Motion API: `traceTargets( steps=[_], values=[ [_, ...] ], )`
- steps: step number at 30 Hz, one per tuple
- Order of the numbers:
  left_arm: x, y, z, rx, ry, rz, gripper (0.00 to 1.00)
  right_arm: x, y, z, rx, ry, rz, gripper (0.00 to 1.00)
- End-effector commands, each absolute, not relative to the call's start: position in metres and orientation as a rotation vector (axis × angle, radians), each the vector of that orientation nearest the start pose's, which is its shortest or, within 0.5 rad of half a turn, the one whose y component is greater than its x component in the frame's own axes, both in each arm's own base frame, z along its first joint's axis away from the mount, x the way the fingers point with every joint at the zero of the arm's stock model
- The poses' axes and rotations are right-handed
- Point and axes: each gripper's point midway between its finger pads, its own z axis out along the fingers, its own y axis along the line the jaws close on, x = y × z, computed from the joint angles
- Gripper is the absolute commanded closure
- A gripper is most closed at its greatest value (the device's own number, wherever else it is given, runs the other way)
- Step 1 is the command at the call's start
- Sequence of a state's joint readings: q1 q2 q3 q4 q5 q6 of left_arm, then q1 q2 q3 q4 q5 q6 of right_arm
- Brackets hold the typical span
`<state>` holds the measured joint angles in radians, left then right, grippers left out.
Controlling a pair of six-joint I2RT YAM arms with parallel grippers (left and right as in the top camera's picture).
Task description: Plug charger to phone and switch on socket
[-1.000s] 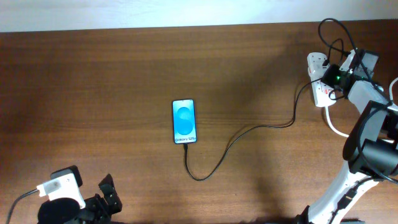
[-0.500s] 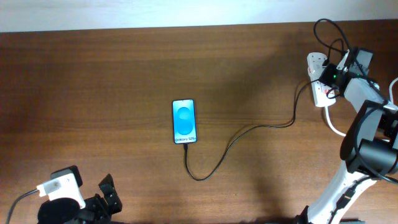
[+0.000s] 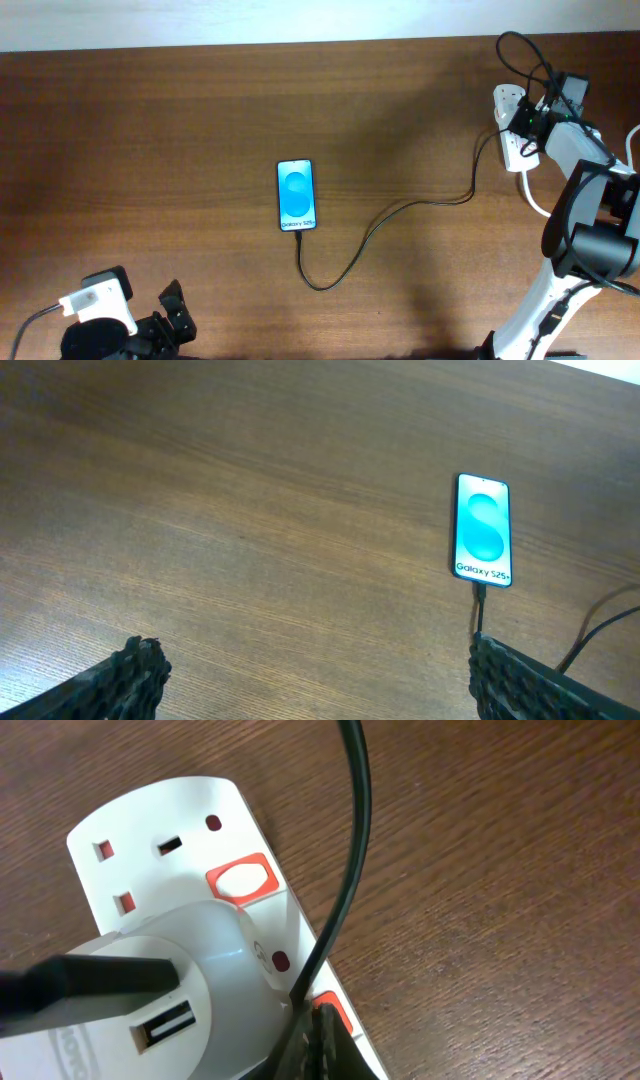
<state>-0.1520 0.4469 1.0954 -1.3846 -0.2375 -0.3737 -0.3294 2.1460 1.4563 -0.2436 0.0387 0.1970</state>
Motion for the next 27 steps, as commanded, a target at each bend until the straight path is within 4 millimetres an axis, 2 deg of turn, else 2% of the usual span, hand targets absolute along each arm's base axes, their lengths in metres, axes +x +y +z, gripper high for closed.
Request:
traceTargets(
  steps=[1, 8, 15, 19, 23, 27],
  values=[
    [0.124, 0.024, 0.263, -0.365, 2.243, 0.019, 0.01, 0.508, -0.052, -0.013, 0.415, 2.587, 0.323, 0.96],
    [0.124, 0.024, 0.263, -0.365, 2.243, 0.019, 0.01, 0.511, -0.049, -0.012, 0.403, 2.575, 0.350, 0.96],
    [0.124, 0.024, 0.263, -0.365, 2.243, 0.019, 0.01, 0.505, -0.041, -0.032, 0.388, 2.622, 0.373, 0.96],
    [0.124, 0.024, 0.263, -0.365, 2.243, 0.019, 0.01, 0.497, -0.049, -0.039, 0.334, 2.670, 0.256, 0.96],
    [0.124, 0.024, 0.263, -0.365, 2.243, 0.019, 0.01, 0.496, -0.041, -0.041, 0.277, 2.687, 0.236, 0.96],
    [0.124, 0.024, 0.263, -0.365, 2.243, 0.019, 0.01, 0.489, -0.059, -0.045, 0.311, 2.718, 0.062, 0.96]
  ],
)
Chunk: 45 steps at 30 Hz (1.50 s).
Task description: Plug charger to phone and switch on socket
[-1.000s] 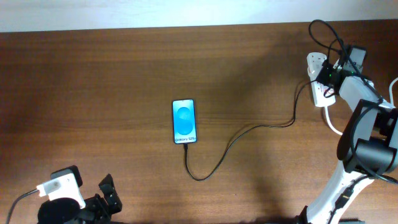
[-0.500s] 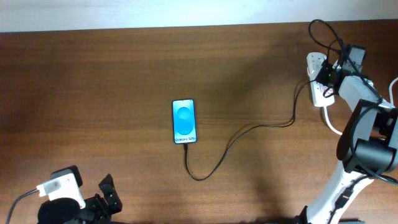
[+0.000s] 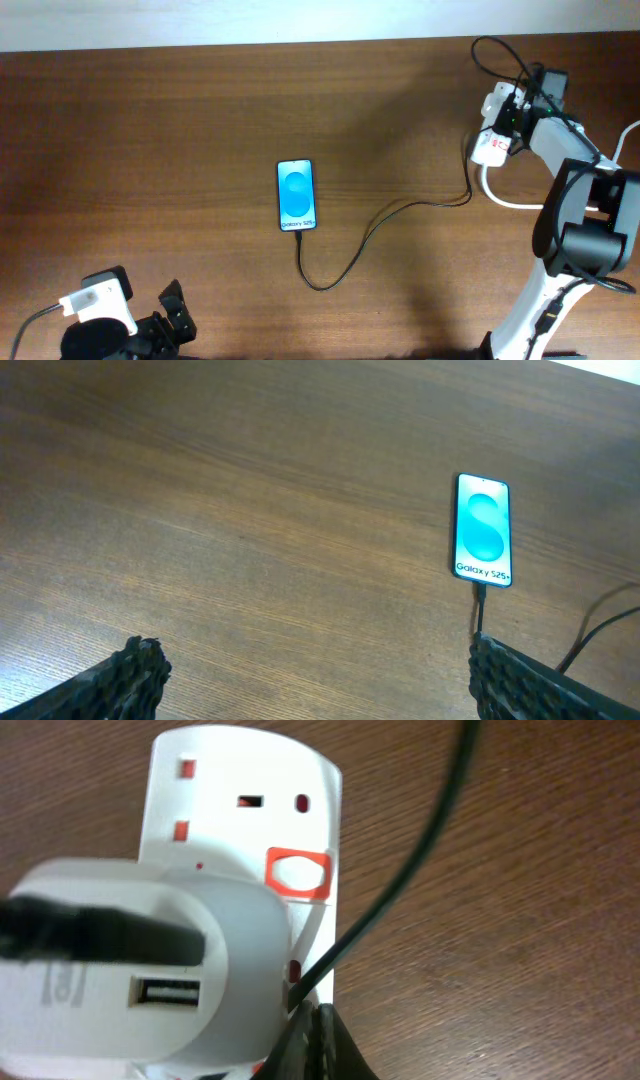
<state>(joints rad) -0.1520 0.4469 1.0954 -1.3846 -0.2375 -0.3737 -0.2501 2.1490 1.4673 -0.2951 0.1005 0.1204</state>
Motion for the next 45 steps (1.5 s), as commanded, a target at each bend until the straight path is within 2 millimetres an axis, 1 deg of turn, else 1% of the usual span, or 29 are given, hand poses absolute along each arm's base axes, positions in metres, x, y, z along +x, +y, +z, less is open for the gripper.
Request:
traceTargets(
  steps=[1, 5, 7, 9, 10, 12, 14, 15, 16, 18, 19, 20, 21, 22, 25, 27, 29, 31, 33, 35, 37, 38, 42, 44, 45],
  values=[
    [0.124, 0.024, 0.263, -0.365, 2.243, 0.019, 0.01, 0.486, -0.064, -0.045, 0.325, 2.725, 0.039, 0.96],
    [0.124, 0.024, 0.263, -0.365, 2.243, 0.019, 0.01, 0.486, -0.079, -0.031, 0.363, 2.704, 0.000, 0.96],
    [0.124, 0.024, 0.263, -0.365, 2.243, 0.019, 0.01, 0.486, -0.092, -0.013, 0.393, 2.675, -0.038, 0.96],
    [0.124, 0.024, 0.263, -0.365, 2.243, 0.019, 0.01, 0.488, -0.101, 0.008, 0.400, 2.633, -0.049, 0.96],
    [0.124, 0.024, 0.263, -0.365, 2.243, 0.019, 0.01, 0.490, -0.104, 0.021, 0.369, 2.612, -0.058, 0.96],
    [0.124, 0.024, 0.263, -0.365, 2.243, 0.019, 0.01, 0.491, -0.107, 0.033, 0.268, 2.604, -0.089, 0.96],
    [0.124, 0.024, 0.263, -0.365, 2.243, 0.019, 0.01, 0.484, -0.105, 0.030, 0.122, 2.650, -0.124, 0.96],
    [0.124, 0.024, 0.263, -0.365, 2.243, 0.019, 0.01, 0.482, -0.106, 0.029, 0.103, 2.659, -0.140, 0.96],
    [0.124, 0.024, 0.263, -0.365, 2.243, 0.019, 0.01, 0.481, -0.111, 0.030, 0.106, 2.662, -0.178, 0.96],
    [0.124, 0.024, 0.263, -0.365, 2.243, 0.019, 0.01, 0.478, -0.129, 0.033, 0.113, 2.663, -0.325, 0.96],
    [0.124, 0.024, 0.263, -0.365, 2.243, 0.019, 0.01, 0.478, -0.140, 0.039, 0.064, 2.665, -0.434, 0.96],
    [0.124, 0.024, 0.263, -0.365, 2.243, 0.019, 0.01, 0.478, -0.145, 0.043, 0.050, 2.662, -0.476, 0.96],
    [0.124, 0.024, 0.263, -0.365, 2.243, 0.019, 0.01, 0.481, -0.150, 0.048, 0.053, 2.649, -0.516, 0.96],
    [0.124, 0.024, 0.263, -0.365, 2.243, 0.019, 0.01, 0.483, -0.150, 0.051, 0.028, 2.645, -0.523, 0.96],
    [0.124, 0.024, 0.263, -0.365, 2.243, 0.019, 0.01, 0.498, -0.152, 0.074, -0.078, 2.606, -0.557, 0.96],
    [0.124, 0.024, 0.263, -0.365, 2.243, 0.019, 0.01, 0.505, -0.145, 0.082, -0.190, 2.598, -0.565, 0.96],
    [0.124, 0.024, 0.263, -0.365, 2.243, 0.019, 0.01, 0.507, -0.136, 0.082, -0.298, 2.597, -0.565, 0.96],
    [0.124, 0.024, 0.263, -0.365, 2.243, 0.019, 0.01, 0.505, -0.126, 0.078, -0.378, 2.613, -0.519, 0.96],
    [0.124, 0.024, 0.263, -0.365, 2.243, 0.019, 0.01, 0.504, -0.126, 0.077, -0.386, 2.616, -0.517, 0.96],
    [0.124, 0.024, 0.263, -0.365, 2.243, 0.019, 0.01, 0.499, -0.122, 0.073, -0.484, 2.634, -0.509, 0.96],
    [0.124, 0.024, 0.263, -0.365, 2.243, 0.019, 0.01, 0.500, -0.121, 0.071, -0.497, 2.633, -0.500, 0.96],
    [0.124, 0.024, 0.263, -0.365, 2.243, 0.019, 0.01, 0.500, -0.119, 0.067, -0.536, 2.633, -0.489, 0.96],
    [0.124, 0.024, 0.263, -0.365, 2.243, 0.019, 0.01, 0.503, -0.120, 0.062, -0.581, 2.623, -0.501, 0.96],
    [0.124, 0.024, 0.263, -0.365, 2.243, 0.019, 0.01, 0.503, -0.121, 0.052, -0.706, 2.623, -0.525, 0.96],
    [0.124, 0.024, 0.263, -0.365, 2.243, 0.019, 0.01, 0.501, -0.124, 0.048, -0.712, 2.637, -0.549, 0.96]
  ],
)
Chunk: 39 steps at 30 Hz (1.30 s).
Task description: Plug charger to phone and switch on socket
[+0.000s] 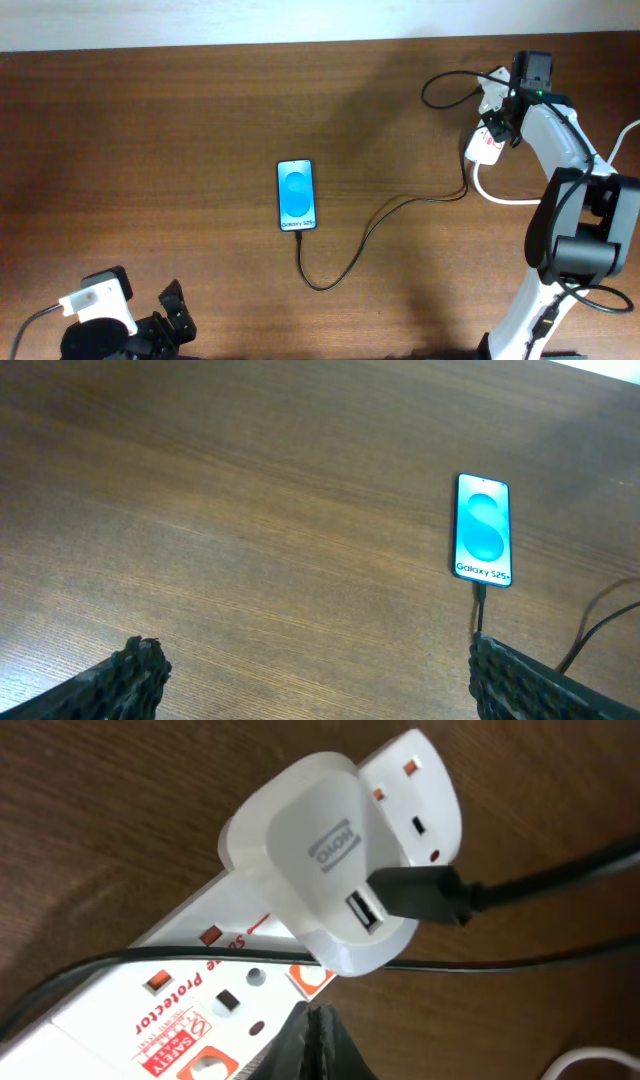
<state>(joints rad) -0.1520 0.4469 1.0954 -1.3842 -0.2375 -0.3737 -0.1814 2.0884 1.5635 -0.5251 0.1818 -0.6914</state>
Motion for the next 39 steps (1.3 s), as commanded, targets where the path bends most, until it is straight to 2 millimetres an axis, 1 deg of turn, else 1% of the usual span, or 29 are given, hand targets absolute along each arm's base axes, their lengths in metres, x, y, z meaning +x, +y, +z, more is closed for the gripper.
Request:
traceTargets(
  steps=[1, 2, 4, 6, 7, 10, 17, 22, 24, 27, 31, 36, 39],
  values=[
    [0.124, 0.024, 0.263, -0.365, 2.243, 0.019, 0.01, 0.500, -0.126, 0.044, -0.711, 2.647, -0.559, 0.96],
    [0.124, 0.024, 0.263, -0.365, 2.243, 0.019, 0.01, 0.500, -0.127, 0.039, -0.711, 2.654, -0.558, 0.96],
    [0.124, 0.024, 0.263, -0.365, 2.243, 0.019, 0.01, 0.500, -0.131, 0.038, -0.703, 2.660, -0.578, 0.96],
    [0.124, 0.024, 0.263, -0.365, 2.243, 0.019, 0.01, 0.502, -0.148, 0.044, -0.658, 2.652, -0.680, 0.96],
    [0.124, 0.024, 0.263, -0.365, 2.243, 0.019, 0.01, 0.502, -0.153, 0.045, -0.645, 2.652, -0.702, 0.96],
    [0.124, 0.024, 0.263, -0.365, 2.243, 0.019, 0.01, 0.503, -0.153, 0.046, -0.651, 2.644, -0.702, 0.96],
    [0.124, 0.024, 0.263, -0.365, 2.243, 0.019, 0.01, 0.505, -0.147, 0.042, -0.675, 2.639, -0.668, 0.96],
    [0.124, 0.024, 0.263, -0.365, 2.243, 0.019, 0.01, 0.503, -0.145, 0.025, -0.695, 2.668, -0.651, 0.96],
    [0.124, 0.024, 0.263, -0.365, 2.243, 0.019, 0.01, 0.506, -0.142, 0.026, -0.698, 2.653, -0.651, 0.96],
    [0.124, 0.024, 0.263, -0.365, 2.243, 0.019, 0.01, 0.511, -0.136, 0.028, -0.750, 2.628, -0.662, 0.96],
    [0.124, 0.024, 0.263, -0.365, 2.243, 0.019, 0.01, 0.521, -0.125, 0.032, -0.773, 2.581, -0.672, 0.96],
    [0.124, 0.024, 0.263, -0.365, 2.243, 0.019, 0.01, 0.519, -0.121, 0.030, -0.788, 2.589, -0.665, 0.96],
    [0.124, 0.024, 0.263, -0.365, 2.243, 0.019, 0.01, 0.520, -0.107, 0.028, -0.834, 2.583, -0.655, 0.96]
  ],
)
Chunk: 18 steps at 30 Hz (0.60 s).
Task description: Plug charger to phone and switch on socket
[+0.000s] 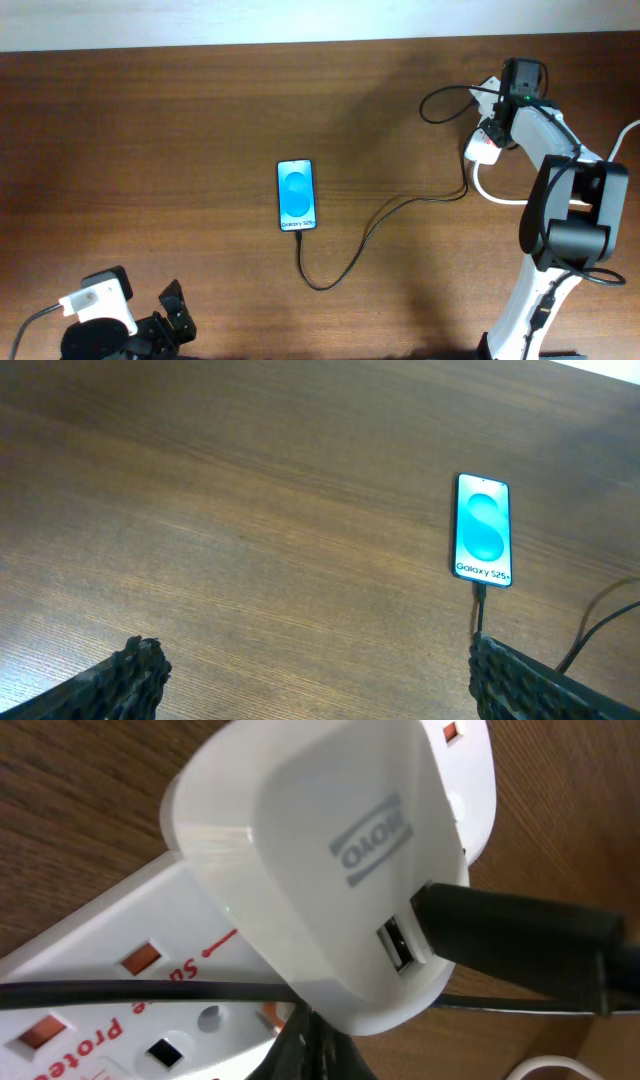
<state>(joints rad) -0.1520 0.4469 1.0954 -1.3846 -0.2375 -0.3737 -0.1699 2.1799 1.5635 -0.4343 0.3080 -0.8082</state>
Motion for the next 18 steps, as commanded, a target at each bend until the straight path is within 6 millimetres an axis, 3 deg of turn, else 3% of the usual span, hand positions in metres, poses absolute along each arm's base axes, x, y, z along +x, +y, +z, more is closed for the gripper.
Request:
traceTargets(
  steps=[1, 8, 10, 13, 16, 18],
  values=[
    [0.124, 0.024, 0.263, -0.365, 2.243, 0.019, 0.01, 0.518, -0.102, 0.024, -0.889, 2.587, -0.659, 0.96],
    [0.124, 0.024, 0.263, -0.365, 2.243, 0.019, 0.01, 0.506, -0.087, -0.010, -0.986, 2.661, -0.679, 0.96],
    [0.124, 0.024, 0.263, -0.365, 2.243, 0.019, 0.01, 0.505, -0.090, -0.011, -0.940, 2.679, -0.693, 0.96],
    [0.124, 0.024, 0.263, -0.365, 2.243, 0.019, 0.01, 0.498, -0.113, 0.001, -0.798, 2.724, -0.790, 0.96],
    [0.124, 0.024, 0.263, -0.365, 2.243, 0.019, 0.01, 0.501, -0.123, 0.044, -0.647, 2.673, -0.814, 0.96],
    [0.124, 0.024, 0.263, -0.365, 2.243, 0.019, 0.01, 0.500, -0.121, 0.078, -0.420, 2.639, -0.740, 0.96]
  ],
)
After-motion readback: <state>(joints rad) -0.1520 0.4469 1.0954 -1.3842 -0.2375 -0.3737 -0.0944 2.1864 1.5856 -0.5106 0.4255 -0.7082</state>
